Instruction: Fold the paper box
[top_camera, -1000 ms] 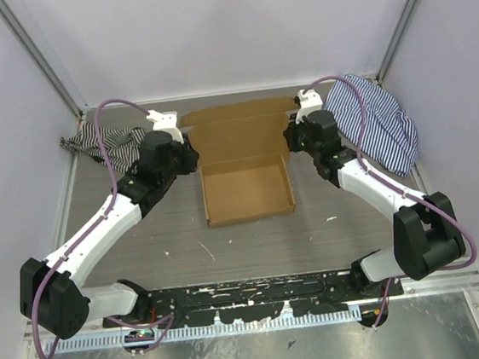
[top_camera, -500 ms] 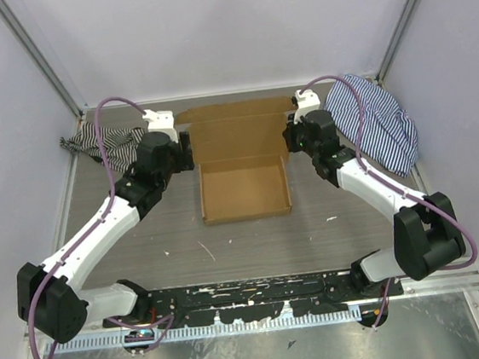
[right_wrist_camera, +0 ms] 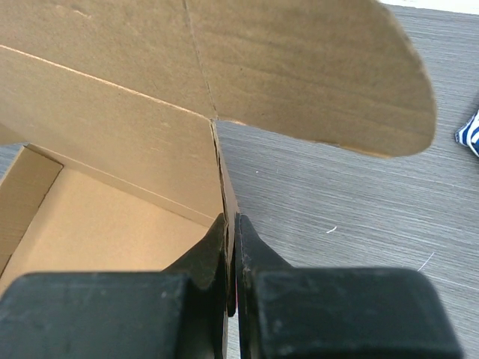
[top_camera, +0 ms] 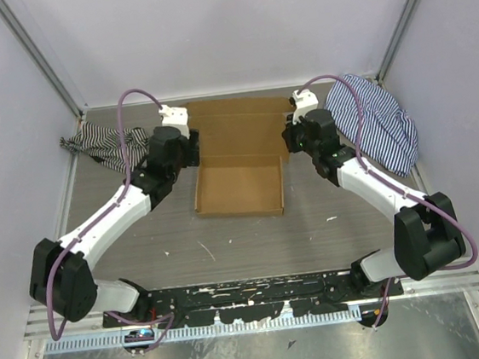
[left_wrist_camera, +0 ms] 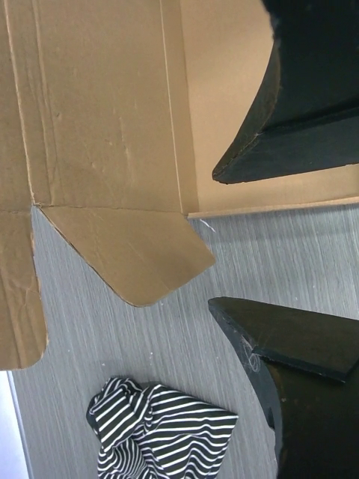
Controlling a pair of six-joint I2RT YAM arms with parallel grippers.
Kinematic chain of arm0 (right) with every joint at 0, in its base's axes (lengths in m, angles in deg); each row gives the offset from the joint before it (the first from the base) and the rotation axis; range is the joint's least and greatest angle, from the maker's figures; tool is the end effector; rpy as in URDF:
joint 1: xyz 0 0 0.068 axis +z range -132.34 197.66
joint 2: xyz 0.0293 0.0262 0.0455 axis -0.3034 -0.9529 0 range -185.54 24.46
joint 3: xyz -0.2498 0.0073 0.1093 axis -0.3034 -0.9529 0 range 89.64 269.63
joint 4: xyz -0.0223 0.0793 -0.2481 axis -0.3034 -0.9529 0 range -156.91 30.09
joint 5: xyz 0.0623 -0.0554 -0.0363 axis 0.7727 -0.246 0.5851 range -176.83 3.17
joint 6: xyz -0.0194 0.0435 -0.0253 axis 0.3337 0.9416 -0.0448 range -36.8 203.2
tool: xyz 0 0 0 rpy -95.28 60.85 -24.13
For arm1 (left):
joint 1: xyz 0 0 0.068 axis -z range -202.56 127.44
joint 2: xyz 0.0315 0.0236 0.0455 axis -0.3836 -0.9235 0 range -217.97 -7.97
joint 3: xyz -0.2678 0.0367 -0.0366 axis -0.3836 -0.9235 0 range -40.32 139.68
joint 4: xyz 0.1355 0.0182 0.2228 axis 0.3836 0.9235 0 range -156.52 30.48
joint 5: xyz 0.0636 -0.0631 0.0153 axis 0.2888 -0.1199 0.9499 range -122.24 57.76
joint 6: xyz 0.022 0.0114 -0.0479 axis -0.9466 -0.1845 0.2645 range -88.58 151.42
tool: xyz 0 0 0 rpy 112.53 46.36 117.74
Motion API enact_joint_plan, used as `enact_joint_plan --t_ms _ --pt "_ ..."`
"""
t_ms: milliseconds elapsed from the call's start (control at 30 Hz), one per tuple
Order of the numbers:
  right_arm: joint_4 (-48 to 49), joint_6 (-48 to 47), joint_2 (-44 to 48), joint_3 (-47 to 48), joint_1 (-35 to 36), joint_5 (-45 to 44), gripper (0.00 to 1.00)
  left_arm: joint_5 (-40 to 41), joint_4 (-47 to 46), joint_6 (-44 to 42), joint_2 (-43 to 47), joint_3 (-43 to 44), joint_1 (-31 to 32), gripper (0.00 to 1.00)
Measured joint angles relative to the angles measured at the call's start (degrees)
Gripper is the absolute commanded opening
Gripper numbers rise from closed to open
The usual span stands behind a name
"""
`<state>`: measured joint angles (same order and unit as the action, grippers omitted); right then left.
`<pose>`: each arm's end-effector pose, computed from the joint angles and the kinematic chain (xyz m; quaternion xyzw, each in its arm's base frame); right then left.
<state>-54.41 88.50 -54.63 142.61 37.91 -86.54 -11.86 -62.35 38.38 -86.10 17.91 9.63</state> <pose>0.2992 0.1105 0.2801 -0.1084 0.8151 0.1279 0.5546 0.2727 -0.1571 0.3011 0.0863 0.8268 -0.0396 0.5544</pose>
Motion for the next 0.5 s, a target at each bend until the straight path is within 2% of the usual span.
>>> enact_joint_plan --t_ms 233,500 --pt "-1.3 -1.8 0.5 0.3 0.0 1.1 0.01 1.1 -0.5 -1.6 -1.6 1.1 -0.8 0.7" --pt "-2.4 -2.6 0.5 0.8 -0.9 4.8 0.01 -4.6 -2.8 -1.8 -1.6 1.1 -5.6 0.69"
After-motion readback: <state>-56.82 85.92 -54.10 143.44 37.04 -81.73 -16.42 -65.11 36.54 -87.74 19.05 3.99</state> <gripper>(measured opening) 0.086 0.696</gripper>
